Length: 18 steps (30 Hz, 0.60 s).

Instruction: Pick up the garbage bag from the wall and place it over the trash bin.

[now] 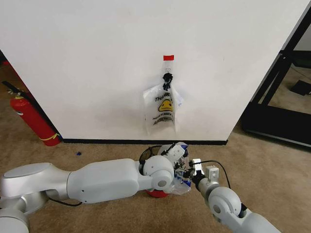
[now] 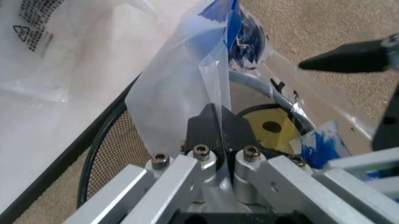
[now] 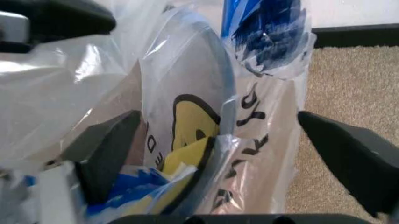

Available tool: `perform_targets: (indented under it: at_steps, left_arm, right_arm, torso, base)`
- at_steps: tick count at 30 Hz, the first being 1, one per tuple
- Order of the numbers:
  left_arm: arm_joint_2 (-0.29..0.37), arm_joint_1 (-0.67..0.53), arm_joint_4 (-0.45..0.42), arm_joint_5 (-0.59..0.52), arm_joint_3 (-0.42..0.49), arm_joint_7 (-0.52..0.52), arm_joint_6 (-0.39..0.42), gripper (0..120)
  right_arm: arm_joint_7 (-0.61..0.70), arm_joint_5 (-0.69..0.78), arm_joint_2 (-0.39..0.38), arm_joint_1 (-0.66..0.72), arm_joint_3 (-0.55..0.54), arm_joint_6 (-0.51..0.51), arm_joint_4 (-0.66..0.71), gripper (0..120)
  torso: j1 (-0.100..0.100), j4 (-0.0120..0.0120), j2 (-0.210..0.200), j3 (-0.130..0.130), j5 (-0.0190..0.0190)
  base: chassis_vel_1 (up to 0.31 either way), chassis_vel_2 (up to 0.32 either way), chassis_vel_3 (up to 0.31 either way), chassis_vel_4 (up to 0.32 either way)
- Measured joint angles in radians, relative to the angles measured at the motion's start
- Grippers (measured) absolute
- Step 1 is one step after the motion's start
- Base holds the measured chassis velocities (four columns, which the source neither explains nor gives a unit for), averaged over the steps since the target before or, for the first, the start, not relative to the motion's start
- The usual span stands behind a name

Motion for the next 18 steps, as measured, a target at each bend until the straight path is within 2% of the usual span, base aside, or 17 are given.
perform_targets:
  at_steps: [2,8,9,14,15,18]
  left_arm:
    - [0.002,0.001,-0.002,0.0,-0.001,0.0,0.0,0]
    - [0.019,0.014,-0.013,0.0,-0.011,0.0,0.0,0]
    - [0.019,0.014,-0.013,0.0,-0.011,0.0,0.0,0]
    - [0.02,0.021,-0.014,0.0,-0.019,0.0,0.0,0]
    - [0.019,0.024,-0.015,0.0,-0.023,0.0,0.0,0]
    - [0.02,0.026,-0.017,0.0,-0.028,0.0,0.0,0]
  right_arm:
    - [0.004,0.001,0.002,0.005,-0.005,0.0,-0.002,90]
    - [0.02,0.008,0.005,0.039,-0.038,-0.015,-0.01,65]
    - [0.02,0.008,0.005,0.039,-0.038,-0.015,-0.01,65]
    - [0.048,0.039,0.014,0.056,-0.044,-0.053,-0.019,50]
    - [0.078,0.068,0.018,0.067,-0.048,-0.086,-0.02,39]
    - [0.099,0.09,0.022,0.074,-0.049,-0.107,-0.02,34]
  torso:
    - [0.0,0.0,0.0,0.0,0.0001]
    - [0.0,0.0,0.0,0.0,-0.0001]
    - [0.0,0.0,0.0,0.0,-0.0001]
    - [0.0,0.0,0.0,0.0,0.0001]
    - [0.0,0.0,0.0,0.0,0.0001]
    - [0.0,-0.0001,0.0,0.0,0.0001]
  base:
    - [0.0,0.0,0.0,0.0]
    - [0.0,0.0,0.0,0.0]
    - [0.0,0.0,0.0,0.0]
    - [0.0,0.0,0.0,0.0]
    - [0.0,0.0,0.0,0.0]
    - [0.0,0.0,0.0,0.0]
